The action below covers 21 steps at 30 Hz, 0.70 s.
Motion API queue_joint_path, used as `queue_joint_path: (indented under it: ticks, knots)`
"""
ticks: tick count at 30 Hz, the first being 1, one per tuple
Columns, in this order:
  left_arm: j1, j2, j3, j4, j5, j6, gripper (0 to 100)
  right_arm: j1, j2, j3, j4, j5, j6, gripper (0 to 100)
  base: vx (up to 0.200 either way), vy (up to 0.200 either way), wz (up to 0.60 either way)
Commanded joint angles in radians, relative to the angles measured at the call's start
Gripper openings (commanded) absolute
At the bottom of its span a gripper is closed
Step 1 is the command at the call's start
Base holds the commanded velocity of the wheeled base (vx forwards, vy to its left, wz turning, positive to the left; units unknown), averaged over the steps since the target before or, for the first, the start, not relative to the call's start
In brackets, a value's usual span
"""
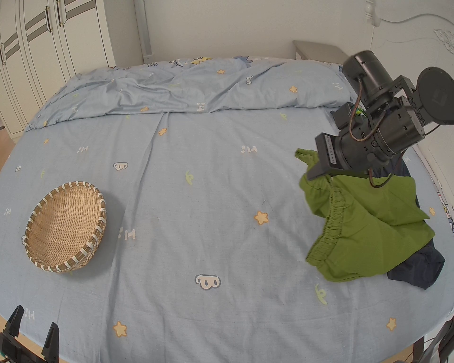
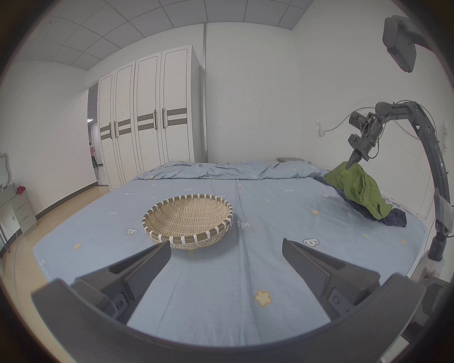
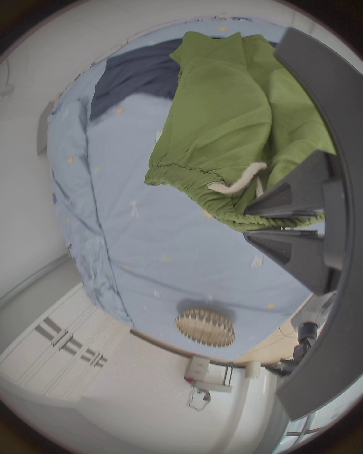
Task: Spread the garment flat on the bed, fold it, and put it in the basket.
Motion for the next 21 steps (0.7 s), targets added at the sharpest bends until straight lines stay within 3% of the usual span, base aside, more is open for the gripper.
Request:
queue_joint_path:
  ticks: [1,3,9,14,21]
  knots:
    - [0.000,-0.016,0.016,0.000,0.000,0.000,100,0.173,-0.019,-0.040,-0.054,0.008,0.077,0,0.000,0.000,0.00]
    - [0.000,-0.016,0.016,0.000,0.000,0.000,100,0.282,0.004,-0.061,-0.113,-0.020,0.121,0,0.000,0.000,0.00]
    - [0.000,-0.016,0.016,0.000,0.000,0.000,100,0.419,0.169,-0.061,-0.148,-0.169,0.164,0,0.000,0.000,0.00]
    - [0.000,-0.016,0.018,0.000,0.000,-0.002,100,0.442,0.238,-0.061,-0.160,-0.180,0.198,0,0.000,0.000,0.00]
    - [0.000,-0.016,0.016,0.000,0.000,0.000,100,0.407,0.274,-0.061,-0.191,-0.180,0.205,0,0.000,0.000,0.00]
